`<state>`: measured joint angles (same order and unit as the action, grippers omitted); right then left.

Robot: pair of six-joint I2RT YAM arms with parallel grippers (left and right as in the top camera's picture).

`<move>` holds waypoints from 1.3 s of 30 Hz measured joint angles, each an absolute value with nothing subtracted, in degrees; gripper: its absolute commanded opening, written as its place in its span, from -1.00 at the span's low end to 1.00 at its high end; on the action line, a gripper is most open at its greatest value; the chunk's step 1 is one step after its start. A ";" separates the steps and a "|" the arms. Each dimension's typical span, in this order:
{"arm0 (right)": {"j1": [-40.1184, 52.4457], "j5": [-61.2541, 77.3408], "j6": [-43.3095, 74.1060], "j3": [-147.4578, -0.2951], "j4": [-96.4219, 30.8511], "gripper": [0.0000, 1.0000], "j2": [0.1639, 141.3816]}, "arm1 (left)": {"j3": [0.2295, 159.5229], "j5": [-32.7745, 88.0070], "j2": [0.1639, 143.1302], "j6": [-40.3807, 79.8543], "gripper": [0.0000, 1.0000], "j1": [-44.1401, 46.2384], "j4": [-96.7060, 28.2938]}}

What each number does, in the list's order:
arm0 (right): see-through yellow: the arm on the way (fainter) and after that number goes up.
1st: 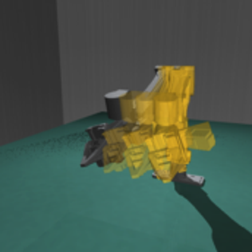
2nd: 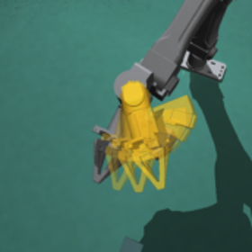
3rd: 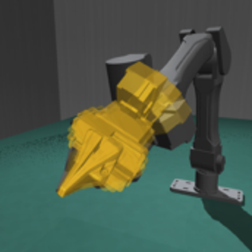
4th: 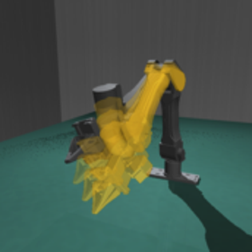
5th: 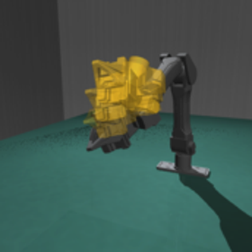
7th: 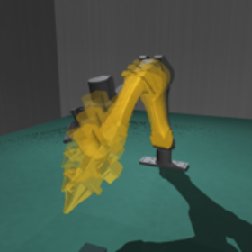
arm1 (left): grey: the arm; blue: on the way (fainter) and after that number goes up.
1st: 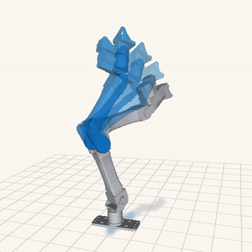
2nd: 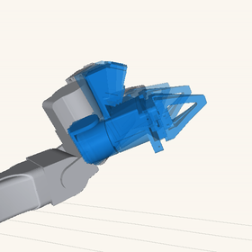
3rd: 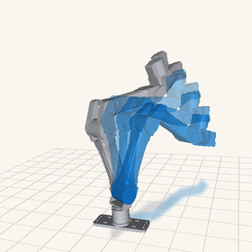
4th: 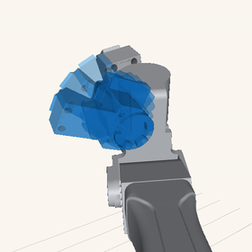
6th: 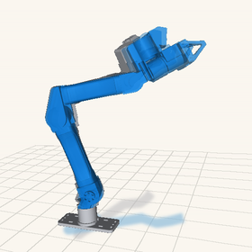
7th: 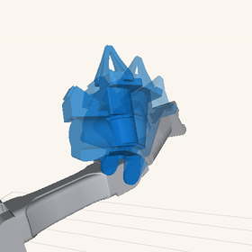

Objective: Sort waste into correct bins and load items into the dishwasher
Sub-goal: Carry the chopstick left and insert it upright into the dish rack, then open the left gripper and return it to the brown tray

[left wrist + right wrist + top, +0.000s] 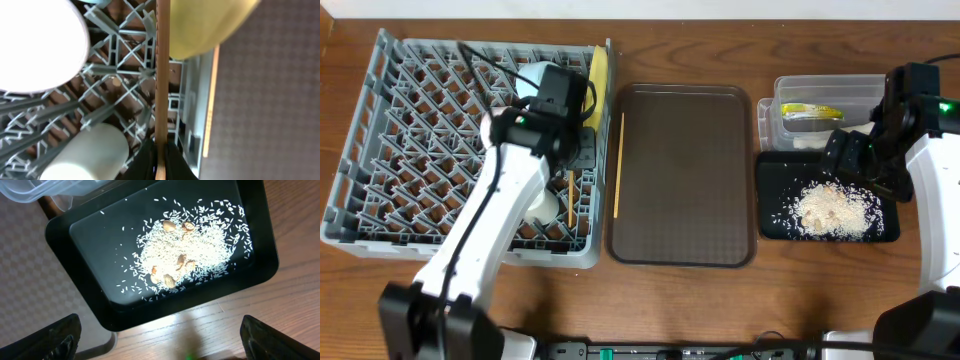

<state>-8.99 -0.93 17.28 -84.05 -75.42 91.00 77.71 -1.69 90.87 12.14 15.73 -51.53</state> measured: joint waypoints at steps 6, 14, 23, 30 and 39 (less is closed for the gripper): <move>-8.99 -0.93 17.28 -84.05 -75.50 0.98 91.00 | 77.71 -1.69 95.09 11.73 -0.84 14.35 -46.74; -8.99 -0.93 17.28 -84.05 -75.70 0.99 91.00 | 77.71 -1.69 95.46 11.73 -0.83 13.61 -44.88; -8.99 -0.93 17.28 -84.05 -75.72 0.99 91.00 | 77.71 -1.72 95.46 11.68 -0.67 13.58 -44.69; -8.99 -0.93 17.28 -84.05 -75.75 0.98 91.00 | 77.71 -1.69 95.46 11.68 -0.66 13.61 -44.51; -8.99 -0.93 17.28 -84.05 -75.70 0.99 91.00 | 77.71 4.62 90.52 11.75 -0.21 15.62 -46.59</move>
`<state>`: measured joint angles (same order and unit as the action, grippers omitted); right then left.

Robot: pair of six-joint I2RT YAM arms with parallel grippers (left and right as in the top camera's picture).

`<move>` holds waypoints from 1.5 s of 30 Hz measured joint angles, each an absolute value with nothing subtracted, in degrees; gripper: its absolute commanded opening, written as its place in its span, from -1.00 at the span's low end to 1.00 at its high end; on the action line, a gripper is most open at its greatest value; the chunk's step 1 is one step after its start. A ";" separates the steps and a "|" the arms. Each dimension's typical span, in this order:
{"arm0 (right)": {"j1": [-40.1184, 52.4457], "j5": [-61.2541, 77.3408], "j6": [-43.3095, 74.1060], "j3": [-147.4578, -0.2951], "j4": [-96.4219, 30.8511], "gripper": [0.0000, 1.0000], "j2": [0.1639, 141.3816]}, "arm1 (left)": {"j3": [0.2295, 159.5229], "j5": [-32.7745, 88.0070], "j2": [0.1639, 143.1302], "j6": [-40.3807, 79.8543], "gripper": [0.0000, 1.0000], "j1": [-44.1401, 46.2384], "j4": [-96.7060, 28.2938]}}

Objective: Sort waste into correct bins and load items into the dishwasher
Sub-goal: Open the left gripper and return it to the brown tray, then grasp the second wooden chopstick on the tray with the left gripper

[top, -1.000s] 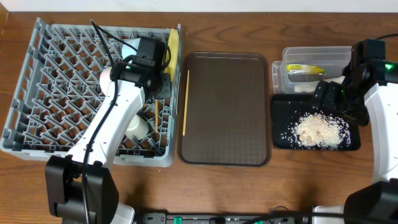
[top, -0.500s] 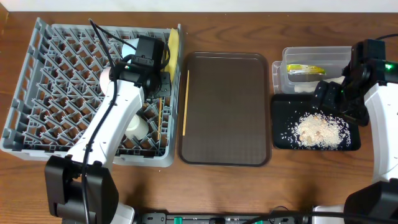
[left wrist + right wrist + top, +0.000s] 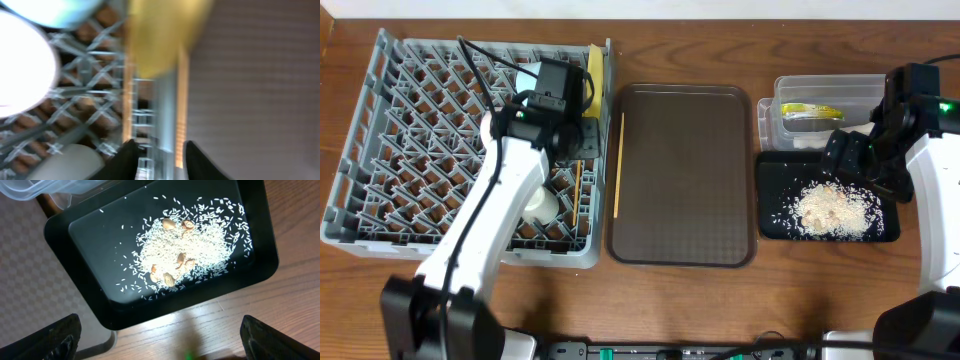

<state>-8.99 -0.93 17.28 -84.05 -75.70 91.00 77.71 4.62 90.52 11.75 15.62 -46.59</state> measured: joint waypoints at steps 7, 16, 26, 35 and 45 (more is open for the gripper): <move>-8.99 -0.93 17.30 -84.05 -75.55 0.98 91.00 | 77.69 7.05 87.99 13.37 -0.07 25.41 -47.37; -8.99 -0.95 17.30 -84.05 -75.57 0.98 91.00 | 77.17 -0.91 98.50 25.26 -0.07 30.65 -46.13; -8.99 -0.93 17.28 -84.05 -75.64 0.99 91.00 | 76.93 -2.13 111.24 30.41 -0.06 30.63 -41.04; -8.99 -0.93 17.28 -84.05 -75.64 0.99 91.00 | 76.84 -3.53 115.44 31.44 -0.07 30.65 -39.62; -8.99 -0.93 17.30 -84.05 -75.61 0.98 91.00 | 76.86 -3.77 115.44 31.53 -0.03 30.70 -39.86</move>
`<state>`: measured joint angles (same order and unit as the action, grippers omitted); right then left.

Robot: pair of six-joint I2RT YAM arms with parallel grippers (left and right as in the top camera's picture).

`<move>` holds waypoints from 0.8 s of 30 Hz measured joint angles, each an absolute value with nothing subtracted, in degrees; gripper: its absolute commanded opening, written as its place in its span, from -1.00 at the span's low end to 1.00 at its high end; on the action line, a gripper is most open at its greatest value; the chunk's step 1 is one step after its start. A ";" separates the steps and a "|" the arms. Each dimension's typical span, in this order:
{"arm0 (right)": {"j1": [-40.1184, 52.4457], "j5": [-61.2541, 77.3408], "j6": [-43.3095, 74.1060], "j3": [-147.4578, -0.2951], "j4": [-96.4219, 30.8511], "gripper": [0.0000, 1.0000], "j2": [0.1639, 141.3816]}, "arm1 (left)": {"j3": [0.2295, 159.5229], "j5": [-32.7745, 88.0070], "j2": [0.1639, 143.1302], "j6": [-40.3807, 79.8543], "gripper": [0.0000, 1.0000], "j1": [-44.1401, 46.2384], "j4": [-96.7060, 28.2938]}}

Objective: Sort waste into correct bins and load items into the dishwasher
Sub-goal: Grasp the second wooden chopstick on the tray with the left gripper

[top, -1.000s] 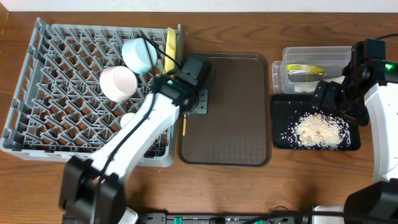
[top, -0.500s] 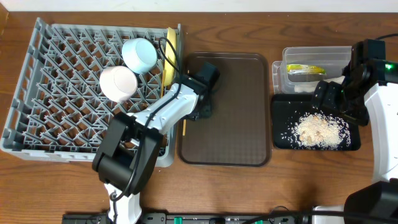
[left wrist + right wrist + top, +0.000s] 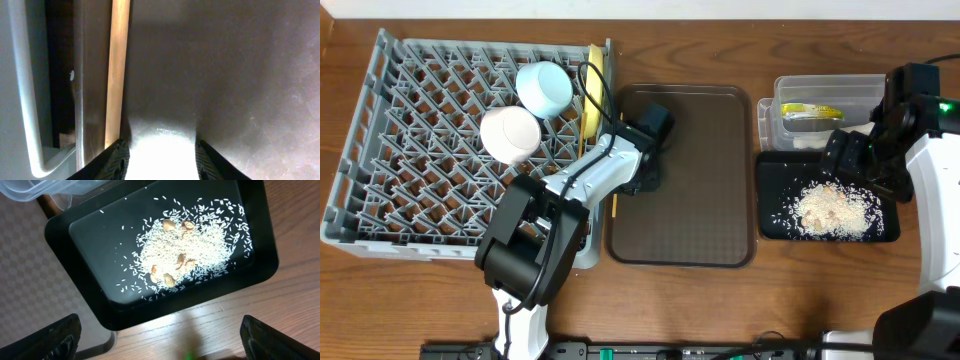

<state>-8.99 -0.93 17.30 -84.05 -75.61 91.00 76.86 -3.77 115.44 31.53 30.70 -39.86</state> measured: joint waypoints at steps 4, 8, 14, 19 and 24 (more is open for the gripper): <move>-8.99 -0.93 17.30 -84.05 -75.44 0.99 91.00 | 76.88 -3.86 114.52 31.53 0.00 30.96 -41.04; -8.99 -0.93 17.30 -84.05 -75.37 0.98 91.00 | 76.88 -6.28 111.02 31.53 0.04 30.96 -40.99; -8.99 -0.93 17.28 -84.05 -75.37 0.98 91.00 | 76.93 -8.56 109.73 31.53 0.04 30.96 -40.82; -8.99 -0.93 17.28 -84.05 -75.40 0.98 91.00 | 76.93 -9.26 111.33 31.53 0.04 30.96 -40.27; -8.99 -0.93 17.28 -84.05 -75.44 0.99 91.00 | 76.93 -9.34 113.27 31.51 0.04 30.96 -39.75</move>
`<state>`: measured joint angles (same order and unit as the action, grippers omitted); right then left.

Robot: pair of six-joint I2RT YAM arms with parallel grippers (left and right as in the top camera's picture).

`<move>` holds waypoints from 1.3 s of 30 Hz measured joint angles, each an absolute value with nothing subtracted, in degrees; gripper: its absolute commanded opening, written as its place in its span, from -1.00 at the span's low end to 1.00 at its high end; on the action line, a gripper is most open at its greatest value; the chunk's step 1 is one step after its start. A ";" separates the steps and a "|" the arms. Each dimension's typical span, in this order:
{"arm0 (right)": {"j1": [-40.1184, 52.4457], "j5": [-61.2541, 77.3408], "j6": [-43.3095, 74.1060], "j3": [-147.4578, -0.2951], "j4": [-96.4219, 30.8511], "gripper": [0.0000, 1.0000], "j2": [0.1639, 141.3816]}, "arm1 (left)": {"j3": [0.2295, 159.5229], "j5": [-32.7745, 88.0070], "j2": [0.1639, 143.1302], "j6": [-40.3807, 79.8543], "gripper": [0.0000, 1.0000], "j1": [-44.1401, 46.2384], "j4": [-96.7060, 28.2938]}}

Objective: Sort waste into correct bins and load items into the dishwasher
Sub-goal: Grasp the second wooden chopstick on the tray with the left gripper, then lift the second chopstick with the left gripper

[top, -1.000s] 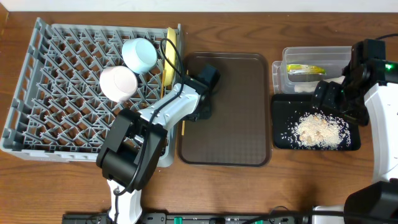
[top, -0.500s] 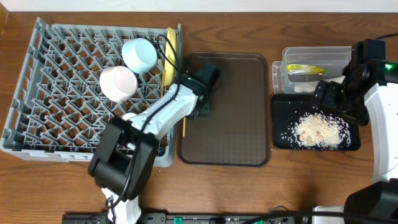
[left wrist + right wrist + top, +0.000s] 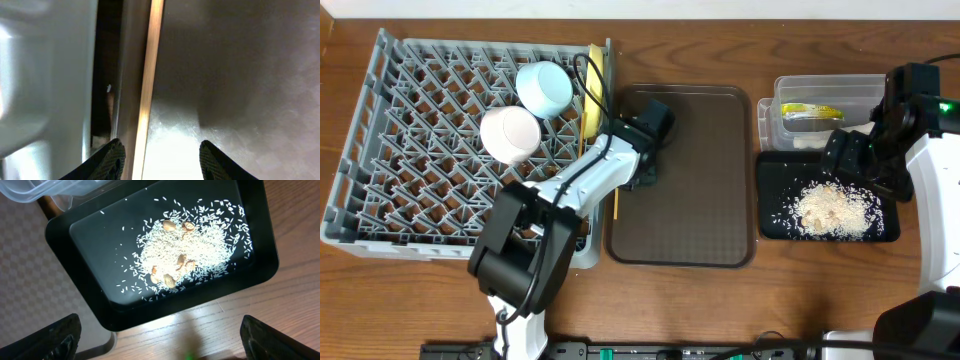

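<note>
A wooden chopstick (image 3: 148, 80) lies along the left edge of the brown tray (image 3: 690, 200), also seen from overhead as the chopstick (image 3: 615, 205). My left gripper (image 3: 162, 162) is low over it and open, with the stick just inside the left fingertip (image 3: 112, 160). The grey dish rack (image 3: 380, 180) holds a blue cup (image 3: 545, 88), a white cup (image 3: 512, 130) and a yellow plate (image 3: 593, 90). My right gripper (image 3: 165, 340) hangs open and empty above the black tray (image 3: 70, 245) of rice and nuts (image 3: 187, 250).
Two clear plastic bins (image 3: 828, 100) stand behind the black tray; one holds a yellow-green item (image 3: 810, 112). The rack's right wall (image 3: 45, 100) runs close beside the brown tray's left rim. Bare wood table (image 3: 225, 325) shows below the black tray.
The left gripper has shifted slightly, so the chopstick that lay at its left fingertip now sits between the open fingers. The right arm has not moved.
My left gripper was shut on a chopstick inside the rack. It was then open there, with that chopstick left lying in the rack. Later it was open over the brown tray's left edge beside the second chopstick, and now straddles it. The right gripper stayed over the rice tray.
</note>
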<state>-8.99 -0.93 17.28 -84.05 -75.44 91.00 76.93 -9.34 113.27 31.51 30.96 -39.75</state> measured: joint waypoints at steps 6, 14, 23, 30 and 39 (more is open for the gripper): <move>-8.99 -0.93 17.28 -84.05 -75.44 0.99 91.00 | 76.93 -9.06 115.28 31.51 0.04 30.98 -39.57; -8.99 -0.93 17.30 -84.05 -75.44 0.98 91.00 | 76.93 -7.51 115.63 31.57 0.04 30.87 -39.51; -8.99 -0.93 17.28 -84.05 -75.57 0.98 91.00 | 76.93 -7.22 115.63 31.73 0.04 31.62 -39.48; -8.99 -0.93 17.28 -84.05 -75.59 0.98 91.00 | 76.93 -6.85 115.63 31.73 0.00 34.83 -39.48; -8.99 -0.93 17.28 -84.05 -75.59 0.98 91.00 | 76.93 -6.00 115.66 31.29 -0.06 35.79 -39.18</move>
